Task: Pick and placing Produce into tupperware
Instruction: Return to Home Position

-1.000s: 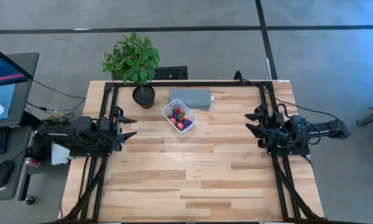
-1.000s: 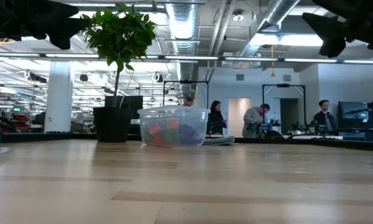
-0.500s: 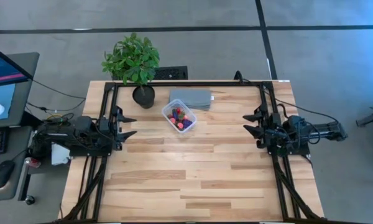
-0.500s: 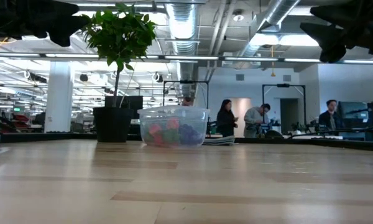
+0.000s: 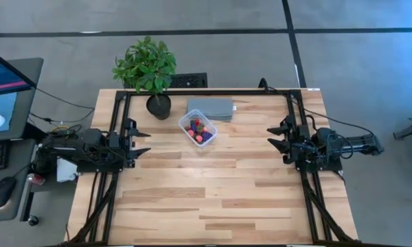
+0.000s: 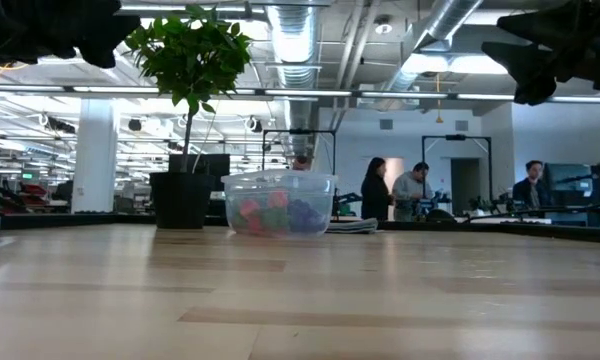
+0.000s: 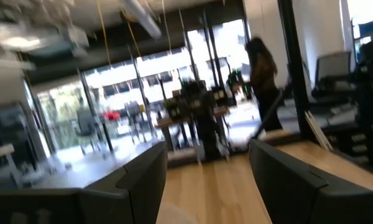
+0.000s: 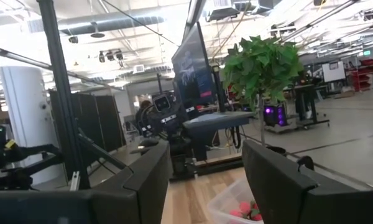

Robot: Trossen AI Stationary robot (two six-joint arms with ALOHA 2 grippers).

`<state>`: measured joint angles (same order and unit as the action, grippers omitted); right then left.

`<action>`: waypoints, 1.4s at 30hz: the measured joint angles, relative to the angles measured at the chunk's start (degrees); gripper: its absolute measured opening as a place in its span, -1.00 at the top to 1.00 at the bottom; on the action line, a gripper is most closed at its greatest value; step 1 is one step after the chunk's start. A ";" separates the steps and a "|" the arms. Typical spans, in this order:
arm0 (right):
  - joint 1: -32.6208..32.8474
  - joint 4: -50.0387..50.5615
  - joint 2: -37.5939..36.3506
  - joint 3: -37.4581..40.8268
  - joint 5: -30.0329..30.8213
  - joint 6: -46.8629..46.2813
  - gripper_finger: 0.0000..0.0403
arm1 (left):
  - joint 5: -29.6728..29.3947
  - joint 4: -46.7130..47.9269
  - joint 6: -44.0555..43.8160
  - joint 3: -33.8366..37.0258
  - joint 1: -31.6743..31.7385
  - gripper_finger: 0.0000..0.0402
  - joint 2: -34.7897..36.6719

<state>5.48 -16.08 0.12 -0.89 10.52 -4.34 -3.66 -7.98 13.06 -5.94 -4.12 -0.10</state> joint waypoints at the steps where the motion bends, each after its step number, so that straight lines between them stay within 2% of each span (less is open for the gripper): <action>1: 0.00 -0.01 0.00 -0.02 0.02 -0.15 -0.12 | 0.02 -2.87 0.70 0.98 0.00 -0.09 0.00; 5: 0.00 -0.62 0.00 -0.02 0.04 -0.18 -0.12 | 0.06 -13.14 2.15 5.36 0.00 -0.09 0.01; 14: 0.00 -1.09 0.00 -0.07 0.79 0.71 -0.12 | 1.53 -13.80 2.73 5.34 0.00 -0.09 -0.04; 26: 0.00 6.45 0.00 -0.13 1.36 3.24 -0.12 | 1.44 -2.11 -2.32 5.41 0.02 -0.09 -0.04; 36: 0.00 12.67 0.00 -0.13 1.36 -0.37 -0.12 | -2.44 4.67 -5.27 5.48 0.02 -0.09 -0.04; 42: 0.00 15.15 0.46 -0.13 1.35 -2.91 -0.12 | -2.71 5.06 -5.68 5.52 0.04 -0.09 -0.11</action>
<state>5.48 -0.92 0.58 -1.02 11.87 -7.25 -6.37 -2.92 7.38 -0.43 -4.08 -0.21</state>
